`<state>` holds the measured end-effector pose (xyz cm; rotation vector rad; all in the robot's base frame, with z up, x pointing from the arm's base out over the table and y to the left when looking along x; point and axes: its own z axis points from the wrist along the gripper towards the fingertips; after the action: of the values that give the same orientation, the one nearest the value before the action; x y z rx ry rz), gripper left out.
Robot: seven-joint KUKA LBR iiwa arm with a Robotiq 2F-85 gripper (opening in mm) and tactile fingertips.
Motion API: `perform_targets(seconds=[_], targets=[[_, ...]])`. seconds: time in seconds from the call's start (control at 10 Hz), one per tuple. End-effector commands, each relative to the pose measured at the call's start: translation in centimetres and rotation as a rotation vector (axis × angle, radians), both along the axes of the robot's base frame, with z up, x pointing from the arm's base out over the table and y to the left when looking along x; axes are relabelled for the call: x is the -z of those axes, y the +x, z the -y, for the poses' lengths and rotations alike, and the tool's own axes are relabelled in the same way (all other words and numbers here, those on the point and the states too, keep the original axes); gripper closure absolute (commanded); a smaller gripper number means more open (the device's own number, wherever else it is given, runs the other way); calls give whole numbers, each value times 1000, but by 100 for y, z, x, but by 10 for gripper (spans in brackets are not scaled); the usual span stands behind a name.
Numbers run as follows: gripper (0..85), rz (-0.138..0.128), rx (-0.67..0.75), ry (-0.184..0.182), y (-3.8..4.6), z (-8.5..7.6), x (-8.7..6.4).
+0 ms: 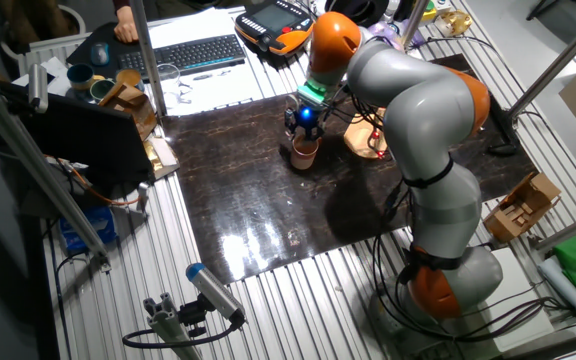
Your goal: Put the cup on the cup rack
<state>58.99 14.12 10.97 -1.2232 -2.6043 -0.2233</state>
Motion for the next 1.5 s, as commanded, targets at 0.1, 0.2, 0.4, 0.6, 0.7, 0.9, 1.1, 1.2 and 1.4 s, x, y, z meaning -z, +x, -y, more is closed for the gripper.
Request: perform_targets(seconds=[0.1, 0.2, 0.4, 0.6, 0.7, 0.9, 1.1, 1.2, 1.4], targets=[[480, 1, 2, 6, 7, 0, 15], [493, 1, 2, 6, 13, -4, 15], [510, -2, 2, 11, 21, -3, 29], [527, -2, 2, 11, 24, -1, 36], [533, -2, 2, 11, 27, 1, 38], [550, -2, 2, 9, 39, 11, 48], [573, -2, 2, 9, 43, 11, 48], [583, -3, 0, 8, 46, 12, 41], [683, -2, -11, 4, 51, 18, 33]])
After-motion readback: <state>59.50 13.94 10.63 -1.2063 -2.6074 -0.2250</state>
